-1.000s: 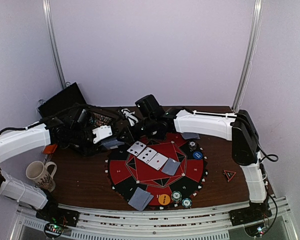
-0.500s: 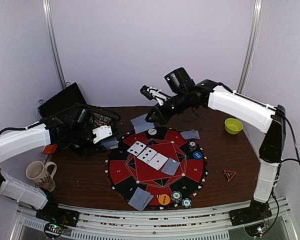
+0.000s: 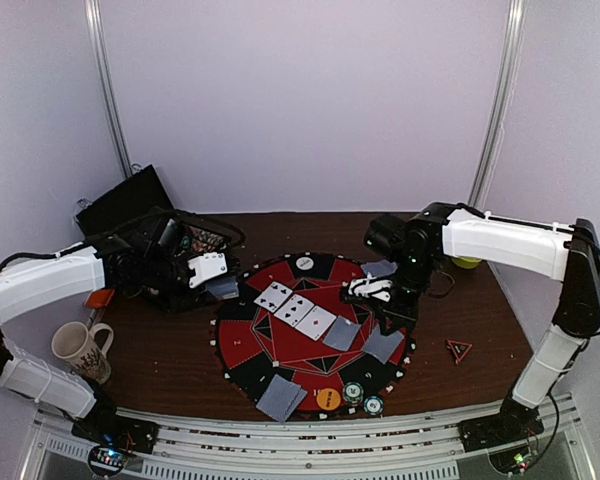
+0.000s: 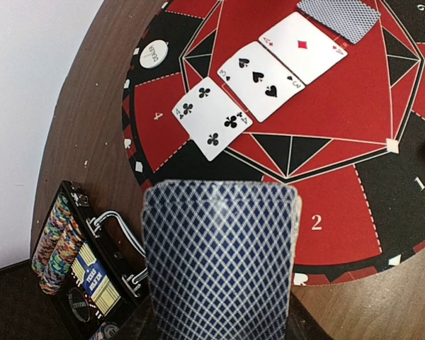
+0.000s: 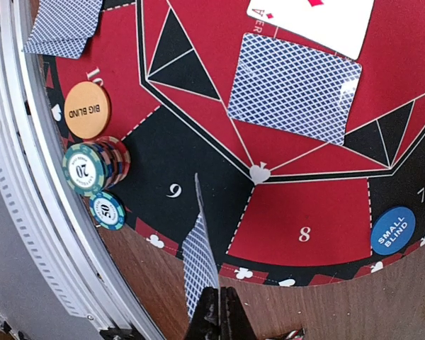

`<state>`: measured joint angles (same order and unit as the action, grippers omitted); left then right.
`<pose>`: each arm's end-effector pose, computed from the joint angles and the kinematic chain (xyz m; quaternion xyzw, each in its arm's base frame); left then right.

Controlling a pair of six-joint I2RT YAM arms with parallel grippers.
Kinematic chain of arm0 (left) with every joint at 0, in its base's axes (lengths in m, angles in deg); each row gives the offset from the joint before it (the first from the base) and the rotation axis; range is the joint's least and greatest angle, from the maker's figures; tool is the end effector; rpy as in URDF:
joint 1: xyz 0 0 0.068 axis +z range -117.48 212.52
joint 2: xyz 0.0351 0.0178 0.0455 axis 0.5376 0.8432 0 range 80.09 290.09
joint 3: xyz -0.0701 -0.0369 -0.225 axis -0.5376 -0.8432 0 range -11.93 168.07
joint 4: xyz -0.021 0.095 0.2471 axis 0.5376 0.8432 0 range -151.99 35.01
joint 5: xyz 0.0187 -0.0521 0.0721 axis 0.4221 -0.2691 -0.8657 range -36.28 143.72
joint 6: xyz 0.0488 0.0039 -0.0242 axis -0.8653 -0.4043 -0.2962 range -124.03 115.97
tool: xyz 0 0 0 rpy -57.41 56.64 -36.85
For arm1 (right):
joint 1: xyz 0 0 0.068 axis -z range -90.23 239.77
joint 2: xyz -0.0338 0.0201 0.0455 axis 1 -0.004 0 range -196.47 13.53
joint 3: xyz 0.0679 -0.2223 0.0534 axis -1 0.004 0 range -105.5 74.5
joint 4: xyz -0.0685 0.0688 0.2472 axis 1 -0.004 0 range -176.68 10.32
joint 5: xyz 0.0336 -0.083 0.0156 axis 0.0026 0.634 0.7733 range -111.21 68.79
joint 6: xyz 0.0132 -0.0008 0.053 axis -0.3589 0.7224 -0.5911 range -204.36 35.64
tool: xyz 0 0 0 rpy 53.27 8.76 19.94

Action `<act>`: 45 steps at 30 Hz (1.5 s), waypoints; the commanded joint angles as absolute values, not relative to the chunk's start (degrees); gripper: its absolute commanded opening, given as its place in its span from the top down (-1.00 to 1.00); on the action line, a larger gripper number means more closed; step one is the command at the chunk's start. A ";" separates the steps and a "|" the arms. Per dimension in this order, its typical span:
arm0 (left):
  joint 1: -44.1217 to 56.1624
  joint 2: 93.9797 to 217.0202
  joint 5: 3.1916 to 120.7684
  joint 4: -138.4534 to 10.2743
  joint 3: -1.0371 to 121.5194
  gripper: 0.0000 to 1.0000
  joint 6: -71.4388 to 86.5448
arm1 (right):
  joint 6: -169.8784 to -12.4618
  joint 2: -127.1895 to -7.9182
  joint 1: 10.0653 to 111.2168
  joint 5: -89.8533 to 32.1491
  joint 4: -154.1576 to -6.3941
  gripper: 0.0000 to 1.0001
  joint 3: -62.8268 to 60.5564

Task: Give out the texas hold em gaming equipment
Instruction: Place the poker card in the community card area.

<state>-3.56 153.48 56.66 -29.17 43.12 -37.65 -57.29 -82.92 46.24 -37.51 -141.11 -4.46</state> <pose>0.2249 -0.1662 0.2248 0.5458 0.7688 -0.0313 0.3319 0.2267 0.2295 0.2156 -0.5805 0.7962 0.1533 0.0744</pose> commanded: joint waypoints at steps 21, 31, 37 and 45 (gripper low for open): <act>-3.78 153.84 58.15 -31.93 44.43 0.06 -37.34 | -46.96 -101.52 50.39 -35.43 -138.57 1.00 -12.01; -3.78 154.11 58.03 -31.93 44.72 0.06 -37.24 | -46.99 -103.78 51.69 -33.98 -137.17 1.00 -12.89; -3.78 153.77 57.76 -31.83 44.69 0.06 -37.17 | -48.22 -105.36 52.67 -34.76 -137.22 1.00 -13.03; -3.79 153.66 59.15 -31.80 44.24 0.06 -36.36 | -51.52 -106.53 54.11 -38.20 -136.95 1.00 -13.64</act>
